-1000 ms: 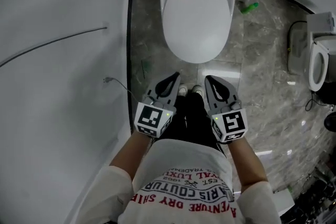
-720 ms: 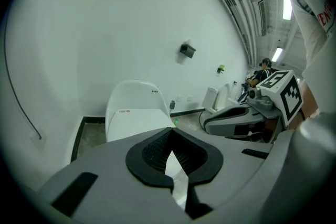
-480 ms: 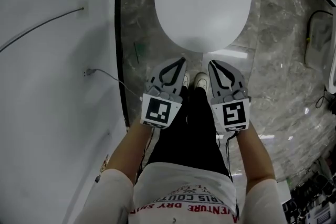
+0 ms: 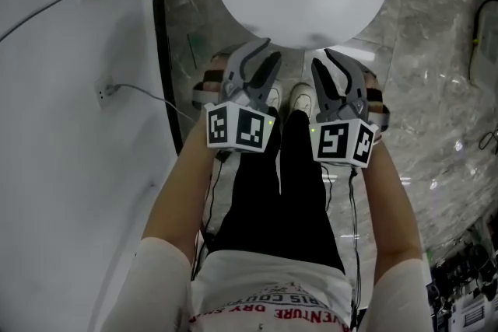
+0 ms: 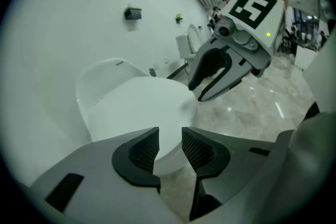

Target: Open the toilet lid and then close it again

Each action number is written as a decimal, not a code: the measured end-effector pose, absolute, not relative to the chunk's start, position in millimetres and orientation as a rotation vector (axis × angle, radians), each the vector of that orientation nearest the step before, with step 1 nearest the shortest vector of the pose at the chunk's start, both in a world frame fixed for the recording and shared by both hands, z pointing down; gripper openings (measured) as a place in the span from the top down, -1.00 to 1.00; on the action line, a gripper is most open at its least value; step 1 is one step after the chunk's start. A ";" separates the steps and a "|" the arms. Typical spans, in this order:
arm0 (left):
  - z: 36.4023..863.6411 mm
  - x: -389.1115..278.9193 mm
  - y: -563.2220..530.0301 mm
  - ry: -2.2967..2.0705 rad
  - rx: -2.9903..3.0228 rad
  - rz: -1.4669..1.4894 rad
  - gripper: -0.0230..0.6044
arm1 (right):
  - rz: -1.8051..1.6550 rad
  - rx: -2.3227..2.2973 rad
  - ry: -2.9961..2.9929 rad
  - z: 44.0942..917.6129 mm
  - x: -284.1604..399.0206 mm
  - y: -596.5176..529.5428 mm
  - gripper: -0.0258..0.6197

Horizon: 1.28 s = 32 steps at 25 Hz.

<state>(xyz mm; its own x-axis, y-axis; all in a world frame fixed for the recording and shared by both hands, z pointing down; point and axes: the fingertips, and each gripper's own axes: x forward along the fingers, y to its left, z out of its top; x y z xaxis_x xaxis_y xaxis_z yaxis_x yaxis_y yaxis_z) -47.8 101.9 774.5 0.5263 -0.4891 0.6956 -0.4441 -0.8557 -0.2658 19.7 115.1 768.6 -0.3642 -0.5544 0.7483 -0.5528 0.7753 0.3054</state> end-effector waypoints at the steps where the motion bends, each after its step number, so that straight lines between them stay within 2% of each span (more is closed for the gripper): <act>1: 778.2 -45.3 104.6 0.774 -2.653 -1.270 0.53 | -0.053 0.791 -2.013 773.0 18.4 116.3 0.65; 9: 807.6 -40.2 105.1 0.582 -2.319 -1.337 0.49 | -0.379 0.622 -1.857 804.7 14.0 114.3 0.60; 21: 819.4 -39.7 100.1 0.660 -2.287 -1.379 0.47 | -0.477 0.604 -1.789 818.7 21.1 110.8 0.60; 32: 780.9 -36.5 97.0 0.691 -2.372 -1.361 0.48 | -0.501 0.619 -1.796 775.3 24.7 109.4 0.60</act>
